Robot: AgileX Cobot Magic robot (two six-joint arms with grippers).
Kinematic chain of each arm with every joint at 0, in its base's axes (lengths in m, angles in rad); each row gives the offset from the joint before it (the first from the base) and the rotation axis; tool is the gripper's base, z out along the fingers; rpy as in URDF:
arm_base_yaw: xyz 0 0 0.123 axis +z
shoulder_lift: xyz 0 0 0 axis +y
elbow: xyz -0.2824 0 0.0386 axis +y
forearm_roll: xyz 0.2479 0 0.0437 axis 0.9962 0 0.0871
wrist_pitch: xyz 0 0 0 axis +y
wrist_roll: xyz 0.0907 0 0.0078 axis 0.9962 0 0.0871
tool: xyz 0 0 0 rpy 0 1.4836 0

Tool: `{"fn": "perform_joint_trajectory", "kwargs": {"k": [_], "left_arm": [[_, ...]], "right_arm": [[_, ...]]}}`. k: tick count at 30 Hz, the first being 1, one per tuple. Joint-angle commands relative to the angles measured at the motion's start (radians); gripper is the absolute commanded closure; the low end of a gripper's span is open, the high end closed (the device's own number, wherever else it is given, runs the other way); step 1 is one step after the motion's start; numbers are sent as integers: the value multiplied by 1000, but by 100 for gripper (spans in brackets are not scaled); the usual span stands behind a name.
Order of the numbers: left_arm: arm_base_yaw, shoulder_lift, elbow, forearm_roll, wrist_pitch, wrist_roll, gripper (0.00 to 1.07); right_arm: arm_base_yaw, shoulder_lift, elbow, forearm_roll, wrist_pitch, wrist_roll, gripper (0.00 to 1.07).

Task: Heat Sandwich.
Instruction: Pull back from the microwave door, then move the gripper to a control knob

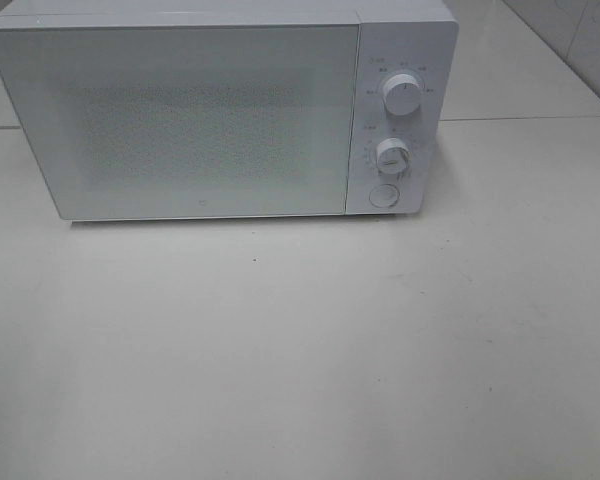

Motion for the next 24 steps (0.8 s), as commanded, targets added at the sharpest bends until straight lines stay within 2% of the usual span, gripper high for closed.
{"fn": "perform_joint_trajectory", "kwargs": {"k": [1,9,13,24], "left_arm": [[3,-97,14,-23,-4,26,9],[3,-275,16,-33,-28,45,9],[3,-318,55,-40,-92,45,9],[3,-352,52,-40,-92,41,9]], "right_arm": [[-2,-24,-1,1,-7,3,31],[-2,-24,-1,1,-7,3,31],[-2,-24,-1,1,-7,3,31],[-2,-24,-1,1,-7,3,31]]}}
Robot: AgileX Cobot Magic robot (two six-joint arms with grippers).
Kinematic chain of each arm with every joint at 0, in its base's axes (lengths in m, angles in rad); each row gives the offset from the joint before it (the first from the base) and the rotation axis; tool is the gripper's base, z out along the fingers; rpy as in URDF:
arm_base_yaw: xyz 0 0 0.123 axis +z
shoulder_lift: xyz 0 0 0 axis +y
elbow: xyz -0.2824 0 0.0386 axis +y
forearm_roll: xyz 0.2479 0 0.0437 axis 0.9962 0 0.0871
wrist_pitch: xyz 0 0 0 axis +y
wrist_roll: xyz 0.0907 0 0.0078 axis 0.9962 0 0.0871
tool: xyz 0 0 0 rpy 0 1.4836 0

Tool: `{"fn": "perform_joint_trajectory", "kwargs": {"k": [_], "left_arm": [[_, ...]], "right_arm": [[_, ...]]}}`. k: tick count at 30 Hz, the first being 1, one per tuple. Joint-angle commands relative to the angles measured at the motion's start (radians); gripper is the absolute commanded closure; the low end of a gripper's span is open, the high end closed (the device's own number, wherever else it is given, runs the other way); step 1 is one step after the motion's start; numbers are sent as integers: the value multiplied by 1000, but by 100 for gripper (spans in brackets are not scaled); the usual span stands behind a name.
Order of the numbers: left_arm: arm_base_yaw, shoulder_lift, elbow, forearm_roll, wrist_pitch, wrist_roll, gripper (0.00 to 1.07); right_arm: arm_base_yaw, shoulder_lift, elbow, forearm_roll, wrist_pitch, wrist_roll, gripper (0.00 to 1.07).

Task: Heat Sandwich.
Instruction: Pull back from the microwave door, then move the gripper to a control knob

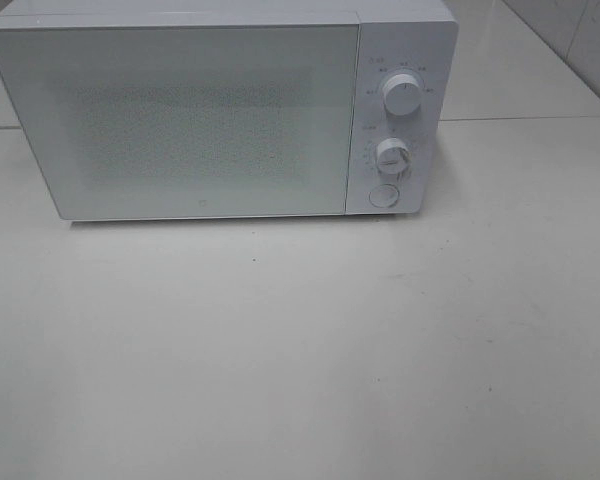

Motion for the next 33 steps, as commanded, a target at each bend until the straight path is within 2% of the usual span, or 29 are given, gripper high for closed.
{"fn": "perform_joint_trajectory", "kwargs": {"k": [1,9,33], "left_arm": [[3,-11,4,-5,-12,-3,9],[3,-54,4,-4,-12,-2,9],[3,-48,4,-3,-13,-3,9]], "right_arm": [[-2,-24,-1,1,-7,3,31],[-2,-24,-1,1,-7,3,31],[-2,-24,-1,1,-7,3,31]]}}
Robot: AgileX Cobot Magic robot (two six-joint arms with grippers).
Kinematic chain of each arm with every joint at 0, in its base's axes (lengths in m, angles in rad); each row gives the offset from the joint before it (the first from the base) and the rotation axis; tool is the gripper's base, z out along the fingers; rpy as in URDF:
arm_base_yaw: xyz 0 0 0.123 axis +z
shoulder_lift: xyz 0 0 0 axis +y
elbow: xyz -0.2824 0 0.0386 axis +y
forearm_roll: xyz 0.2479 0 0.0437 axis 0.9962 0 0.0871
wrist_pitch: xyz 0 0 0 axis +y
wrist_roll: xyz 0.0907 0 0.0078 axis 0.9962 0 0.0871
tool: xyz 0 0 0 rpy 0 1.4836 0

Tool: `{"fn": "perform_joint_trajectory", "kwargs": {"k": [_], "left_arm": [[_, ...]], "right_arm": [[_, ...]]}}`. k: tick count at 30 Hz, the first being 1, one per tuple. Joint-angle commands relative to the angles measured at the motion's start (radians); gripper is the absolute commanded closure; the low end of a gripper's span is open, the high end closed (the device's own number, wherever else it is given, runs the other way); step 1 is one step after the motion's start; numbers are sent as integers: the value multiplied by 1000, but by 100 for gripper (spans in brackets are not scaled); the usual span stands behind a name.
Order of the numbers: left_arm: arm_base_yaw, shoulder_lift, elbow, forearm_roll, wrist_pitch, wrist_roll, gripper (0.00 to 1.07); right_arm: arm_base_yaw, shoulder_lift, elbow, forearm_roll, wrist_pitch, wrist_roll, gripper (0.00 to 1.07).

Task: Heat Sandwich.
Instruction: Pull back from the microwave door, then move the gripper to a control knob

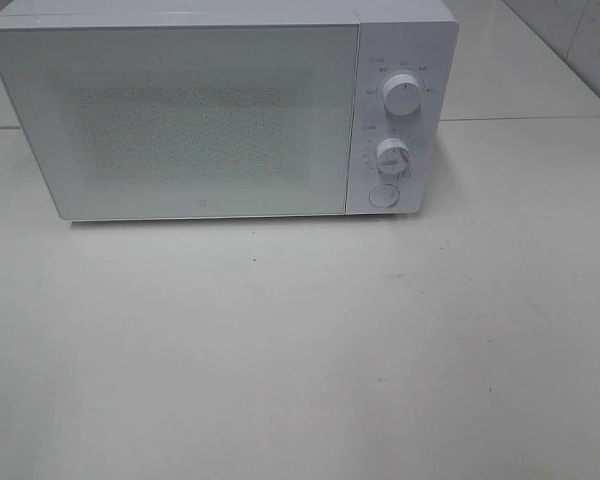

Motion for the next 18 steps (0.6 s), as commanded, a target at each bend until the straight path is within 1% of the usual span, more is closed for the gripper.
{"fn": "perform_joint_trajectory", "kwargs": {"k": [1,18], "left_arm": [[3,-26,4,-1,-11,-3,9],[3,-26,4,-1,-11,-3,9]], "right_arm": [[-2,-24,-1,1,-7,3,31],[-2,-24,-1,1,-7,3,31]]}}
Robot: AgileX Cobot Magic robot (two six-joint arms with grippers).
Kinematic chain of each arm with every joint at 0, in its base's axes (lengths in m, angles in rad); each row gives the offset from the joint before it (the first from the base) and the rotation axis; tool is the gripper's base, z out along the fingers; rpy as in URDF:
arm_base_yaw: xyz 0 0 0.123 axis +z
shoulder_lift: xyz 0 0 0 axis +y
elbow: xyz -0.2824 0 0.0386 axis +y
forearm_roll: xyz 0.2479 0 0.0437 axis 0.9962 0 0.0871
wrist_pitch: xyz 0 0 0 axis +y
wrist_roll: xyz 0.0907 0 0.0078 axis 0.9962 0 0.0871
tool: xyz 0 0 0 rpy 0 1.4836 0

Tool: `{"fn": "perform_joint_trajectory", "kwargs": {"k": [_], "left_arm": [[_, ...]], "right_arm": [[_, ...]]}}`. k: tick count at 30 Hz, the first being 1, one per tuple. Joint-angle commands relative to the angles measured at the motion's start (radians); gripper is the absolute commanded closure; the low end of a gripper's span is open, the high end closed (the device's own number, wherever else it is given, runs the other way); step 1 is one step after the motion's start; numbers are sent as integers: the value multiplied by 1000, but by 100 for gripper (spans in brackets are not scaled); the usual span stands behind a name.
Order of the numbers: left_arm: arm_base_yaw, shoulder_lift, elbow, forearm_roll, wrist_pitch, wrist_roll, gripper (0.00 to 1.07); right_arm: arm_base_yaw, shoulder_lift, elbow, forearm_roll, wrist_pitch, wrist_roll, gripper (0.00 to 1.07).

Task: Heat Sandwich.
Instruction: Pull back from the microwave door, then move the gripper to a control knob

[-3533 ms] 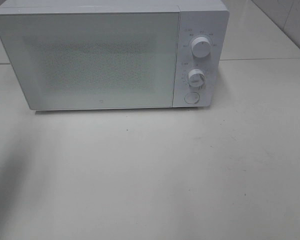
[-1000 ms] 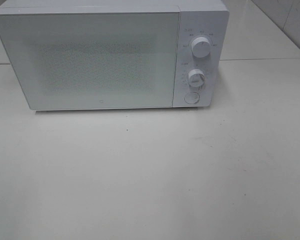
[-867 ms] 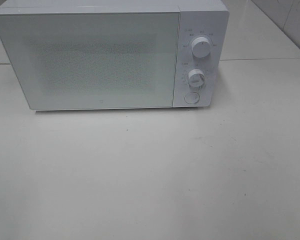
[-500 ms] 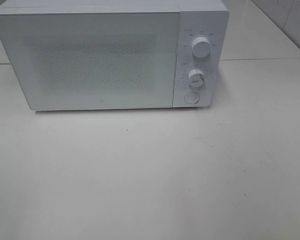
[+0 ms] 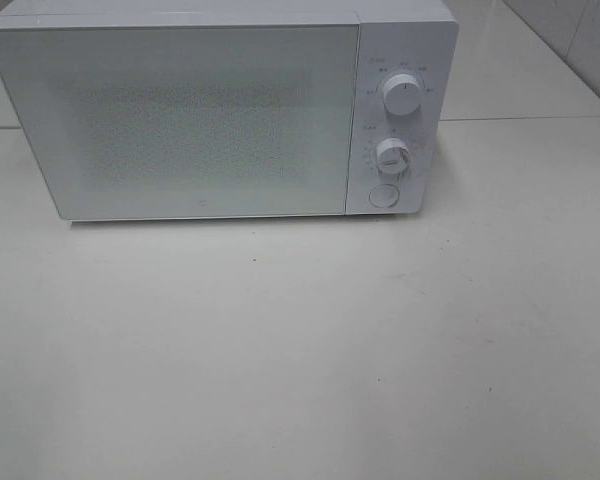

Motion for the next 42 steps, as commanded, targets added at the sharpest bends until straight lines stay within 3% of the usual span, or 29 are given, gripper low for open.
{"fn": "perform_joint_trajectory", "kwargs": {"k": [1,31,42], "left_arm": [[3,-26,4,-1,-11,-3,9],[3,-26,4,-1,-11,-4,9],[3,-26,4,-1,-11,-4,9]], "right_arm": [[-2,-24,-1,1,-7,3,31],[-2,-19,-42,0,-53,3,27],[-2,150,-52,0,-198,3,23]]}}
